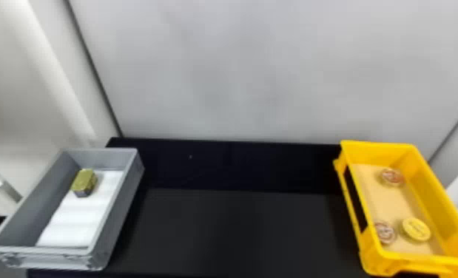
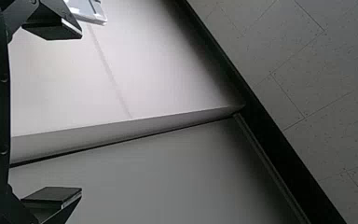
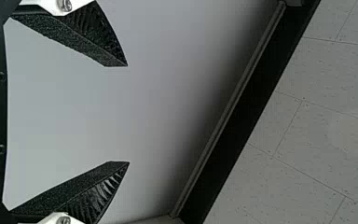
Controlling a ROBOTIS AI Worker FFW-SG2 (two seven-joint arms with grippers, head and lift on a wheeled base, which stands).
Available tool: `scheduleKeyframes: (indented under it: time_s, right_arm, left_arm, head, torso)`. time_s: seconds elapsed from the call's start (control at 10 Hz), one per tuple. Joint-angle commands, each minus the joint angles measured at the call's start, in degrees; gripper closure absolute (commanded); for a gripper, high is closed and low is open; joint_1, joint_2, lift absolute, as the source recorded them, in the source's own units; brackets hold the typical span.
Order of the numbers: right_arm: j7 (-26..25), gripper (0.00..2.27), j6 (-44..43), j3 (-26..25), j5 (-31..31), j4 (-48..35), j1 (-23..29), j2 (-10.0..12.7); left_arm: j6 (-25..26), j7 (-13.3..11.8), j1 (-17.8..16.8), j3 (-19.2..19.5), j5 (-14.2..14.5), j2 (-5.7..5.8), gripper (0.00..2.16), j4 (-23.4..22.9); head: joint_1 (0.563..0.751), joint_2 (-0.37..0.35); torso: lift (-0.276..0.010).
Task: Pick up the round yellow can and place it in the yellow rectangular box
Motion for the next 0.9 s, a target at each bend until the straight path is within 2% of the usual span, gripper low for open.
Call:
scheduleKeyframes:
  time_s: [0.0, 0.8]
  right_arm:
    - [-1.42, 0.00, 1.11, 0.19, -0.49, -1.99, -1.18, -1.52]
    - [-0.36, 0.01, 1.73, -0.08, 1.27, -3.13, -2.41, -1.34]
  left_arm:
    - [-0.03, -0.01, 0.22, 0.32, 0.00, 0.03, 0.10, -0.01]
    - [-0.03, -0.37, 0.14, 0.06, 0.00, 0.03, 0.09, -0.18]
  head:
    - [0.694, 0.054]
    - [0.694, 0.054]
  torso:
    - [-0.003]
    - [-0.003]
